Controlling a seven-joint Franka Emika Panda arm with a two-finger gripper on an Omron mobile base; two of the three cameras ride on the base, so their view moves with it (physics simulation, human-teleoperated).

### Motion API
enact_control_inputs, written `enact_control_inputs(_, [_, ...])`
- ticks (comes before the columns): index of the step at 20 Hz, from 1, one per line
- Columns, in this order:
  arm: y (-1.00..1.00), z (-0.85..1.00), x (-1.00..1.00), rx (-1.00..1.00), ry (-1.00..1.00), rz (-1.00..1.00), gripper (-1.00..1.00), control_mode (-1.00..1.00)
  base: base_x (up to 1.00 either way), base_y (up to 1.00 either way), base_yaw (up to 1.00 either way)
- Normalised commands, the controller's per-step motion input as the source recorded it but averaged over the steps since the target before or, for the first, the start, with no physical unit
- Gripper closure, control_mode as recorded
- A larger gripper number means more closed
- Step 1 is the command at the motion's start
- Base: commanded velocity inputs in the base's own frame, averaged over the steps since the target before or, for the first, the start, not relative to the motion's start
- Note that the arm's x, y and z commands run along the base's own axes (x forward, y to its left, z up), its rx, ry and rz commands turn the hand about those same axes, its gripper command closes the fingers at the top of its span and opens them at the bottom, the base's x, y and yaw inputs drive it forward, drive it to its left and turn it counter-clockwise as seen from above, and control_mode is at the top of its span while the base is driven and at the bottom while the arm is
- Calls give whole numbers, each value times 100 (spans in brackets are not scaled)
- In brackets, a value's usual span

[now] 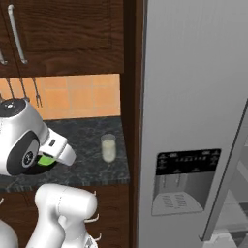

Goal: Grab a lemon wedge from the fridge and one ice cube from the ice bowl, and put them in the glass of lemonade.

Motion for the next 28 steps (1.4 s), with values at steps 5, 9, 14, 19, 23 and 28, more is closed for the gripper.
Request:
enact_control_inputs(5, [0,0,0,0,0,0,100,100,64,-4,-6])
enact_control_inputs(9, [0,0,10,0,0,-1,100,-100,43,0,-2])
enact_control_inputs(14, [0,1,2,0,-11,-1,100,-100,0,0,0])
enact_control_inputs(19, [3,3,57,-1,2,-2,100,-100,0,0,0])
enact_control_inputs(23, [-23,-16,93,0,0,1,100,-100,0,0,0])
enact_control_inputs(28, [-27,-36,58,0,-6,10,100,-100,0,0,0])
